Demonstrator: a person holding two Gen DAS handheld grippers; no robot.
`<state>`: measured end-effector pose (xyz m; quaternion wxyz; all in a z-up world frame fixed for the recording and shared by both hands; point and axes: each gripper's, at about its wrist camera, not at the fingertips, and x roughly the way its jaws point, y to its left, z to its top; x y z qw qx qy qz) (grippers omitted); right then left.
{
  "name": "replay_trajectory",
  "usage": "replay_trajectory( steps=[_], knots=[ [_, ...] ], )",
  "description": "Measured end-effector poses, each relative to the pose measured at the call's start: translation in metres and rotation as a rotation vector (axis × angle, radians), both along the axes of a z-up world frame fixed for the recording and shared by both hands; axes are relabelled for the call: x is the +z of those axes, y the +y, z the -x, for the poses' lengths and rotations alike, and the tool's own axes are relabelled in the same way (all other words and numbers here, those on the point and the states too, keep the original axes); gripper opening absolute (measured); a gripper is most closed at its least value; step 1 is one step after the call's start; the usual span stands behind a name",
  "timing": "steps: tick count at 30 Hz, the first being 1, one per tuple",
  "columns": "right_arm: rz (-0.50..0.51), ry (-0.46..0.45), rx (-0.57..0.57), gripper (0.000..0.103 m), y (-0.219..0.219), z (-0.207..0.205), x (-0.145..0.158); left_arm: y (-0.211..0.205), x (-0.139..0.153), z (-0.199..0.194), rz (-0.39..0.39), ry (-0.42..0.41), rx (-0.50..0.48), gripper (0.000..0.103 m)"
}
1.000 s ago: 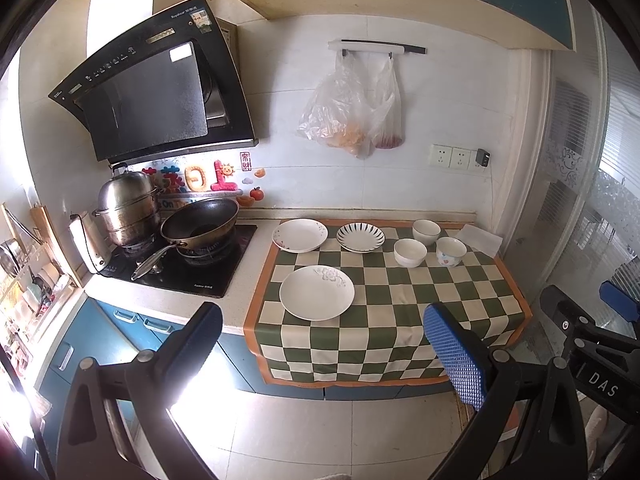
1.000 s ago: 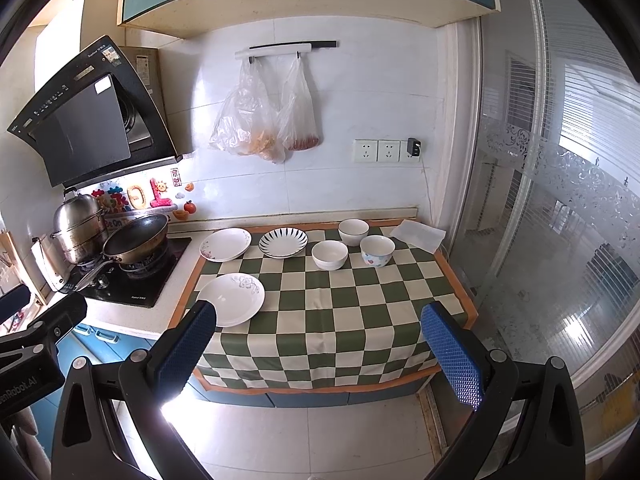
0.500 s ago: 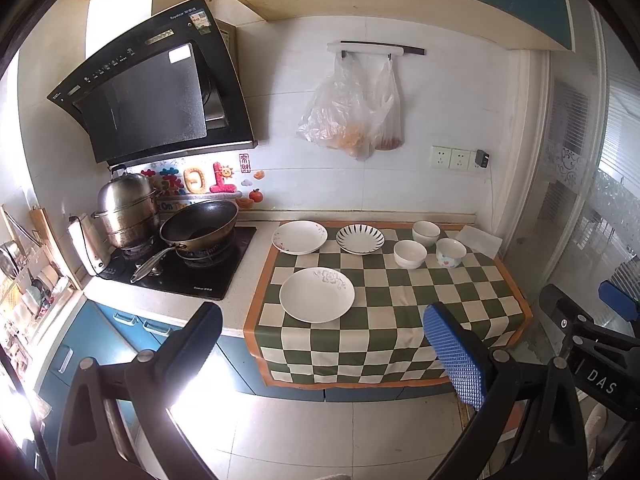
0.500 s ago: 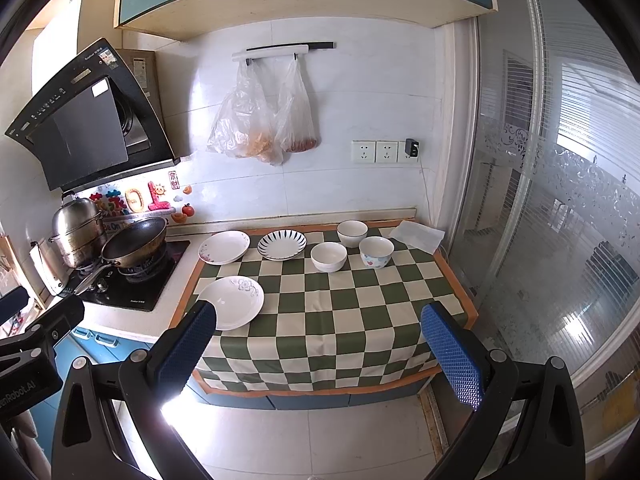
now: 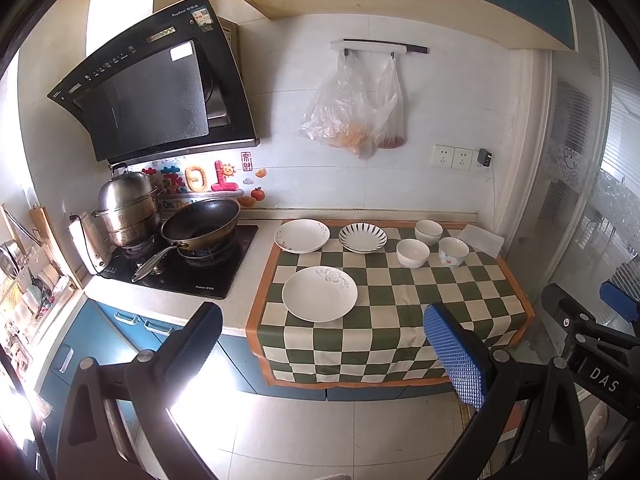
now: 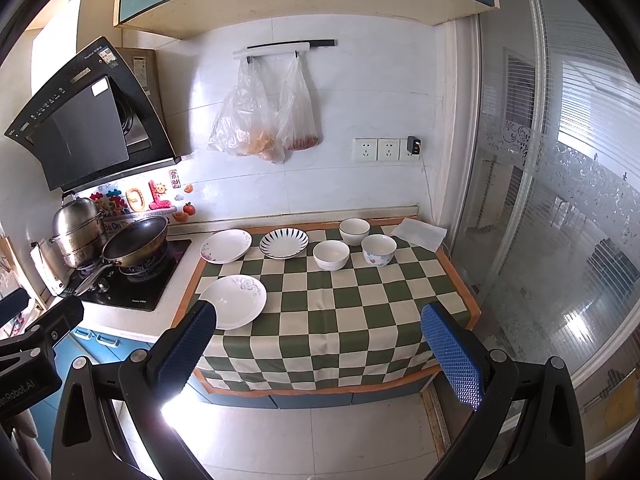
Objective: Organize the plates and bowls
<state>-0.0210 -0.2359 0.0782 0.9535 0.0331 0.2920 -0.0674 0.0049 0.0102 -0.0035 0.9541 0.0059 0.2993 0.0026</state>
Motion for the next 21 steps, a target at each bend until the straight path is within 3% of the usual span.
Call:
replay_trajectory(
  steps=[21],
  knots=[
    [-0.004,0.002,-0.002,0.103,0.0001,-0.0020,-0.0001,0.0019,0.0008,-0.0043,-0.004,0.001,-0.001,0.103]
  ],
)
